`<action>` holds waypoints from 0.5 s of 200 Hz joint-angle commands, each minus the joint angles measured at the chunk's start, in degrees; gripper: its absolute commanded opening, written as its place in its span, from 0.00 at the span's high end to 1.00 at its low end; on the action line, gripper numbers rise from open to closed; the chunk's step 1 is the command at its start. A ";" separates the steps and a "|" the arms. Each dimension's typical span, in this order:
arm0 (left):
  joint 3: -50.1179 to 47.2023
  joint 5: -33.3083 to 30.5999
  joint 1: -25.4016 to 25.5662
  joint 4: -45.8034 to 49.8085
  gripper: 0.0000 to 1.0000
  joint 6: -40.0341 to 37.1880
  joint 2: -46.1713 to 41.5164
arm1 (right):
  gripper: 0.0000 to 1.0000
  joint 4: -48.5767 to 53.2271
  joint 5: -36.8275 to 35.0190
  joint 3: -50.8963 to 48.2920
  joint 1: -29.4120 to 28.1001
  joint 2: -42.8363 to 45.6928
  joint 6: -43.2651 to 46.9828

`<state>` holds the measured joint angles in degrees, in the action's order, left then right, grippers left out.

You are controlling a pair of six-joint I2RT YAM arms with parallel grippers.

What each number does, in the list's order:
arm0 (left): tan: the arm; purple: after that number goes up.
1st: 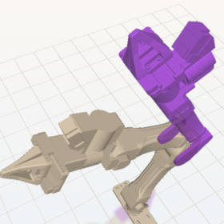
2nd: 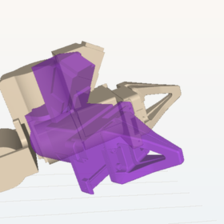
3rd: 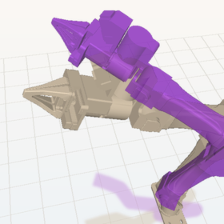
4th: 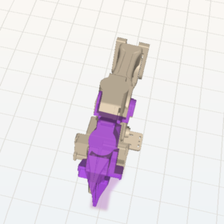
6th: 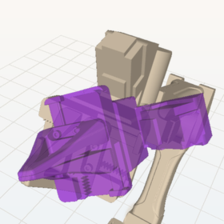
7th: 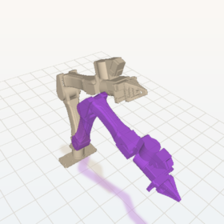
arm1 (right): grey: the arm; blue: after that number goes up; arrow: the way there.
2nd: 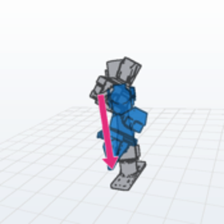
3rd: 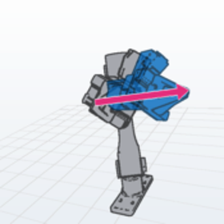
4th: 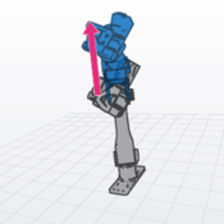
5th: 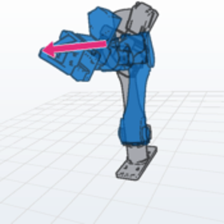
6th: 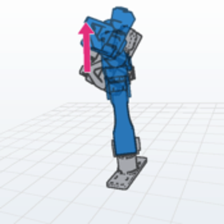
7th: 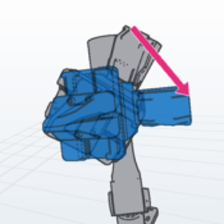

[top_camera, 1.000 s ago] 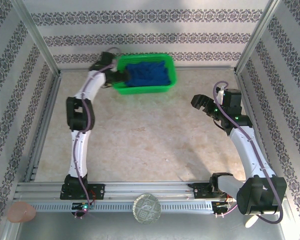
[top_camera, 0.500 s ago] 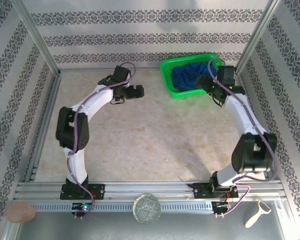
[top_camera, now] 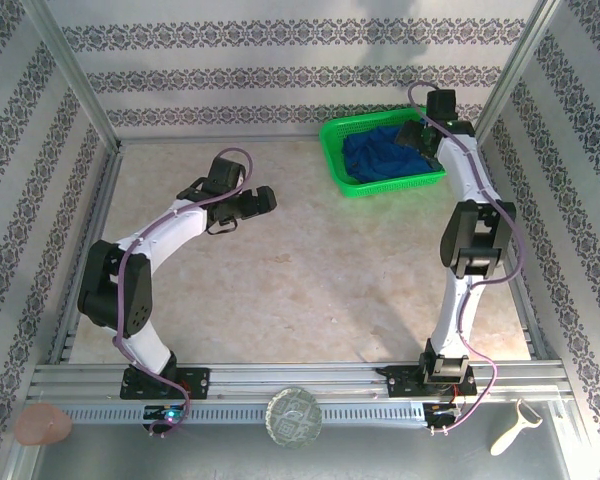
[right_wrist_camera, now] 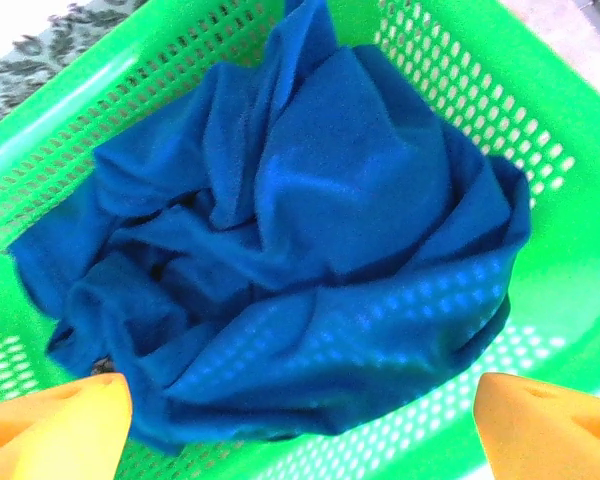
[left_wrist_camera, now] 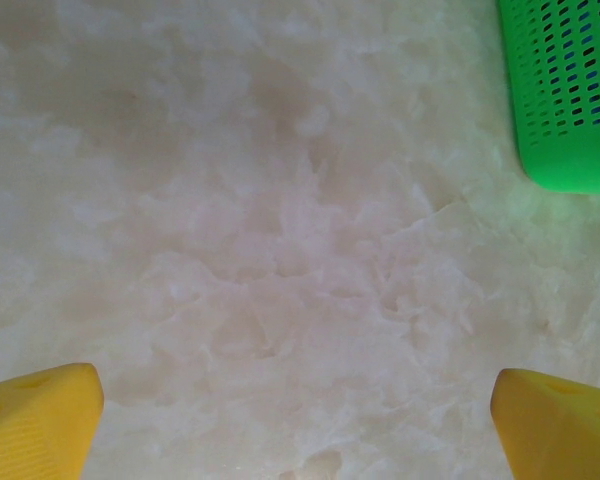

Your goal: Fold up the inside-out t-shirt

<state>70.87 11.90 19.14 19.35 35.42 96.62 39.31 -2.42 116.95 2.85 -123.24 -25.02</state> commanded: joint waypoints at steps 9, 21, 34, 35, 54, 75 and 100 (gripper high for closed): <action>-0.03 2.86 0.63 -4.42 0.00 2.81 -0.78 | 0.11 8.00 -3.60 7.42 0.62 -5.90 2.14; 0.69 3.42 0.64 -3.74 0.00 2.31 -0.60 | 0.11 8.68 -5.17 7.47 0.82 -6.80 2.45; 1.77 4.16 0.72 -2.76 0.00 1.89 -0.47 | 0.11 9.10 -5.92 6.48 1.34 -7.20 2.65; 1.79 4.21 0.68 -2.75 0.00 1.87 -0.47 | 0.11 9.20 -5.97 6.42 1.35 -7.24 2.63; 2.98 6.36 1.20 -2.30 0.00 2.19 -0.40 | 0.12 9.38 -6.37 3.17 2.19 -6.18 2.25; 4.36 9.15 3.51 -3.05 0.00 2.93 0.46 | 0.14 8.49 -5.87 -2.30 2.60 -3.00 1.81; 5.66 11.49 8.29 -5.44 0.00 5.71 3.00 | 0.16 5.83 -4.62 -11.17 2.60 2.45 1.08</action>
<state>74.43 19.14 22.94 17.12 38.04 97.17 44.05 -7.09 112.66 4.78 -125.89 -23.40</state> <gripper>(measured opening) 0.996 0.843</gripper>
